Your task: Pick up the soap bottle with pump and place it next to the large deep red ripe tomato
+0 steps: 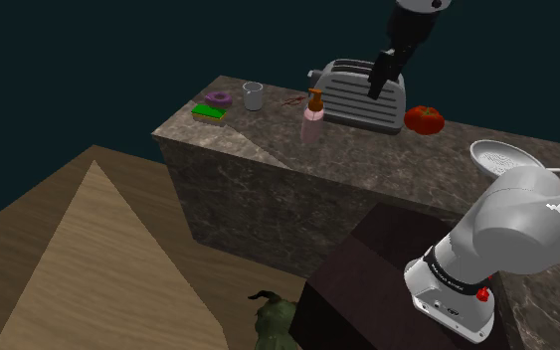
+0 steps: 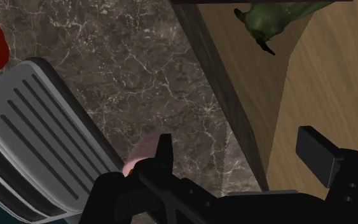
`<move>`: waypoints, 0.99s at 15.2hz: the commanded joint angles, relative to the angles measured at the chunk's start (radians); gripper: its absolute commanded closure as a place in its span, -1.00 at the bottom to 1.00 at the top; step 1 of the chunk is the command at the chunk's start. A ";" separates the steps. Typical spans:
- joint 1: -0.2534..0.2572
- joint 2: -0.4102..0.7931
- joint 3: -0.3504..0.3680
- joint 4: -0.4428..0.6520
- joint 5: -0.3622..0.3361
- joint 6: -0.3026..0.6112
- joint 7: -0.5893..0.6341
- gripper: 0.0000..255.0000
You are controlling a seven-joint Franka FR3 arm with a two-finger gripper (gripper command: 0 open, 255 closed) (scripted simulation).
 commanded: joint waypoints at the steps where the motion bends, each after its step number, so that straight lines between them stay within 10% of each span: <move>1: 0.000 0.000 0.000 0.000 0.000 0.000 0.000 -1.00; 15: -0.051 0.491 -0.161 0.198 0.018 0.267 -0.115 -1.00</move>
